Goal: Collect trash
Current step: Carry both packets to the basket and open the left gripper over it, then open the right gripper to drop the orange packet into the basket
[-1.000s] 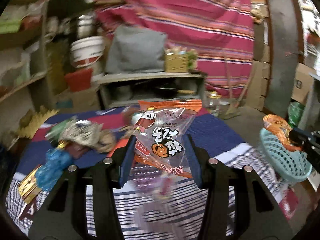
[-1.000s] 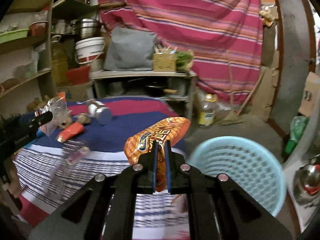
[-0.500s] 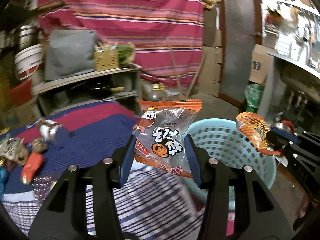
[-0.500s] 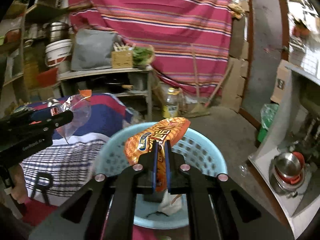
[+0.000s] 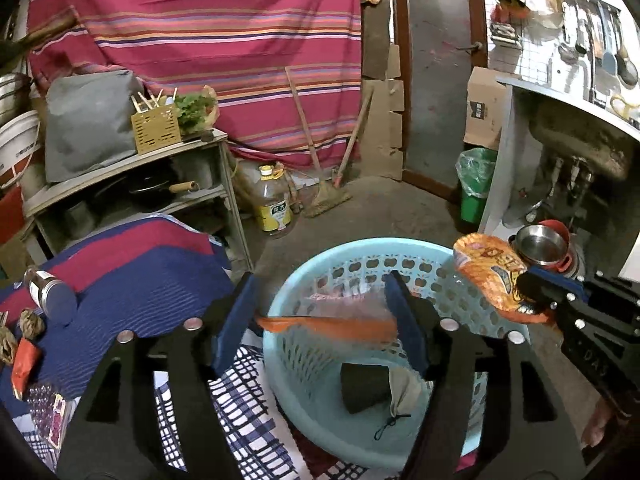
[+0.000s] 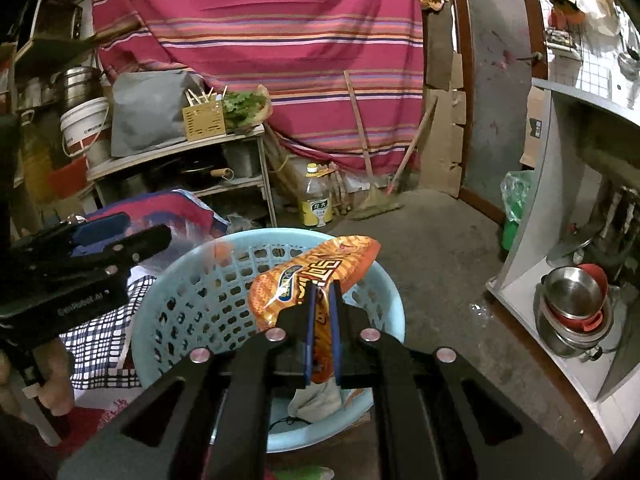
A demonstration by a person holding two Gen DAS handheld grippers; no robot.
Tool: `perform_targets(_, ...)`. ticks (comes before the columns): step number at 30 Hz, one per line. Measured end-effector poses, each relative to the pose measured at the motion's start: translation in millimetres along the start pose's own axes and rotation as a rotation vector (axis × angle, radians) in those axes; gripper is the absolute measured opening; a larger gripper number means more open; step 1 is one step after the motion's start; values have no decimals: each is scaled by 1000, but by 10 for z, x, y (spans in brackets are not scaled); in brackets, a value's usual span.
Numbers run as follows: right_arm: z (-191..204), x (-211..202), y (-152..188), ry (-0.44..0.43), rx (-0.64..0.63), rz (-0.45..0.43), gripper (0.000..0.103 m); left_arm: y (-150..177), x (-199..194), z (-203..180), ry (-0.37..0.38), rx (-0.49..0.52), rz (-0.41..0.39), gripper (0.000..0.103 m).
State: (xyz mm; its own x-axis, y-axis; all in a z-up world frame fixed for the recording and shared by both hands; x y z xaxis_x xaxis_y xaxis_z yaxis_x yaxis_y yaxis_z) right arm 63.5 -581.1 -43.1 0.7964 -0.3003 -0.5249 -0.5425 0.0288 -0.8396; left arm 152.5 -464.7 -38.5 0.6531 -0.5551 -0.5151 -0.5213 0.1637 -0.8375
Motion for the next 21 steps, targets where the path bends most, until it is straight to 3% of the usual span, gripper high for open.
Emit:
perform_targets(2, 38, 11, 13, 0, -8, 4, 7, -21, -42, 62, -5, -17, -15, 79)
perform_targets(7, 136, 53, 13, -9, -12, 2, 7, -68, -181, 372, -65, -47, -39, 87)
perform_targets(14, 407, 170, -41, -35, -19, 0, 7, -139, -515, 870, -154, -56, -99, 95)
perform_targets(18, 446, 249, -56, -5, -19, 15, 9, -181, -650, 1045, -181, -61, -129, 96)
perform_targets(19, 432, 267, -51, 5, -18, 24, 9, -189, -683, 1082, -190, -58, -138, 96)
perform_targets(21, 424, 318, -34, 13, -17, 48, 22, -207, -758, 1162, -204, -59, -153, 96)
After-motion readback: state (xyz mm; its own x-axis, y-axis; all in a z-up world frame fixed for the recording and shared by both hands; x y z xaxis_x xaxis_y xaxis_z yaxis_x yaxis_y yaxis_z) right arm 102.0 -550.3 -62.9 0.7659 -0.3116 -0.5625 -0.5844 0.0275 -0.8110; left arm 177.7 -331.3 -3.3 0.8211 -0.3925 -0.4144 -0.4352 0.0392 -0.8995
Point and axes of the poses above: each gripper's, at about its wrist camera, not at the fingertips, and x roughly the way its jaws point, z to its left, y to its underside, the point moved 10 cm from there along x, roughly the way its jaws point, and after that the axes turned 14 degrees about -x, right-handed, at the moved point
